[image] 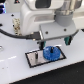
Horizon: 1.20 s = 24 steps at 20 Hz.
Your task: Insert the blue gear onto the right peg, followed by the red gear
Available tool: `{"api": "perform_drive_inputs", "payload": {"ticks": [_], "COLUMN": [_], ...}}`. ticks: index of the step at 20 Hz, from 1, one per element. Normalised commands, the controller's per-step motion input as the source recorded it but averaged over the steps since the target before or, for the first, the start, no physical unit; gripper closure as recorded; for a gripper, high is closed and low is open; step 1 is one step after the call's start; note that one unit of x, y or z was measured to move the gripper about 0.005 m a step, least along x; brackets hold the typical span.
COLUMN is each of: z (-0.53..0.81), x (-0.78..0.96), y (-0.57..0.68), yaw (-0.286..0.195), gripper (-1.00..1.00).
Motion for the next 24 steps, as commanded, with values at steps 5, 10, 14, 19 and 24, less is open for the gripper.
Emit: {"api": "perform_drive_inputs", "payload": {"ticks": [5, 10, 14, 19, 24], "z": [0.12, 0.00, -0.09, -0.14, -0.26], "x": [-0.69, -0.75, -0.74, -0.69, -0.48], "y": [0.19, 0.09, 0.03, 0.03, 0.01], "yaw": [0.000, 0.000, 0.000, 0.000, 0.000], "gripper": [-1.00, -1.00, -1.00, -1.00, -1.00]}}
